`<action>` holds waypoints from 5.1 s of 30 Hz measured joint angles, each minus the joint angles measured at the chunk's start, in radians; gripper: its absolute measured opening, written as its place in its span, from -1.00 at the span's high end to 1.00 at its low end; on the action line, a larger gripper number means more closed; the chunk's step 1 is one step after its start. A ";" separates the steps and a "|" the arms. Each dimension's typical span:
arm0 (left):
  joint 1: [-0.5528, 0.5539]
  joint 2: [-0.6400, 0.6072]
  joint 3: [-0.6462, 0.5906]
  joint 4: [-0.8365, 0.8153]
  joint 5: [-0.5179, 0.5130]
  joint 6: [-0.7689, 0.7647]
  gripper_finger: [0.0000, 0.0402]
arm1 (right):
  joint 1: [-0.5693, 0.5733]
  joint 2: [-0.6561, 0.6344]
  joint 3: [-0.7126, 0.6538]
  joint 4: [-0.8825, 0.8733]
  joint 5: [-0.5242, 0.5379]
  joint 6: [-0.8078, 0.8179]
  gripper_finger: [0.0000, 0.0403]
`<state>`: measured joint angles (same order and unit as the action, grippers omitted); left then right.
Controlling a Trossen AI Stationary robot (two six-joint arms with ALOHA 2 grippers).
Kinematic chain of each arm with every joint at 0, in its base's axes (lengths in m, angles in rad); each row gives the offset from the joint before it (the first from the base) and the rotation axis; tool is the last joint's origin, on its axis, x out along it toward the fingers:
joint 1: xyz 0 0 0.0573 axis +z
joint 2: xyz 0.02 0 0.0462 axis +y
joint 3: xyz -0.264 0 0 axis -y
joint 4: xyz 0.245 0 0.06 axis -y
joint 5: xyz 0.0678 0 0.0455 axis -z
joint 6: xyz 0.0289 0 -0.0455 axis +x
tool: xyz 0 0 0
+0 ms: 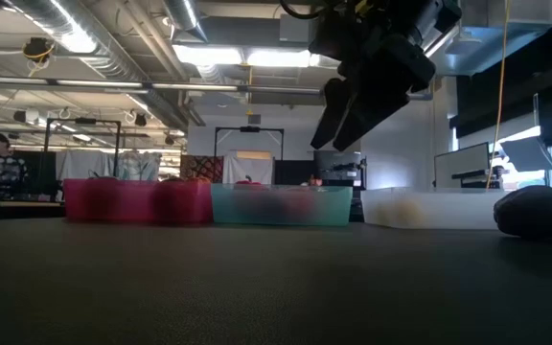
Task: Sort produce into baskets
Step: Put the lemon into the white bin
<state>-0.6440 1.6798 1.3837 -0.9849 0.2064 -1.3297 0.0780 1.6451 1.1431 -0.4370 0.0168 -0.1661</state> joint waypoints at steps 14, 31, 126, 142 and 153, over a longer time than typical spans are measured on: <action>-0.176 0.028 -0.001 -0.021 0.050 -0.590 -0.32 | 0.000 0.000 0.000 0.001 0.017 -0.050 -0.72; -0.286 0.177 -0.002 -0.045 0.268 -0.820 -0.32 | 0.000 0.000 0.000 0.000 0.017 -0.053 -0.72; -0.286 0.034 -0.164 -0.040 0.174 -0.797 0.04 | 0.000 0.000 0.000 0.014 0.070 -0.021 -0.72; -0.009 -0.091 -0.162 -0.026 -0.307 -0.057 0.04 | 0.000 0.001 -0.072 -0.009 -0.066 0.005 -0.72; 0.198 -0.090 -0.165 0.001 -0.633 0.591 0.04 | 0.000 0.001 -0.104 0.083 -0.100 0.024 -0.72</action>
<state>-0.4456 1.5902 1.2191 -0.9840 -0.4261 -0.7391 0.0780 1.6459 1.0389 -0.3545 -0.0829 -0.1421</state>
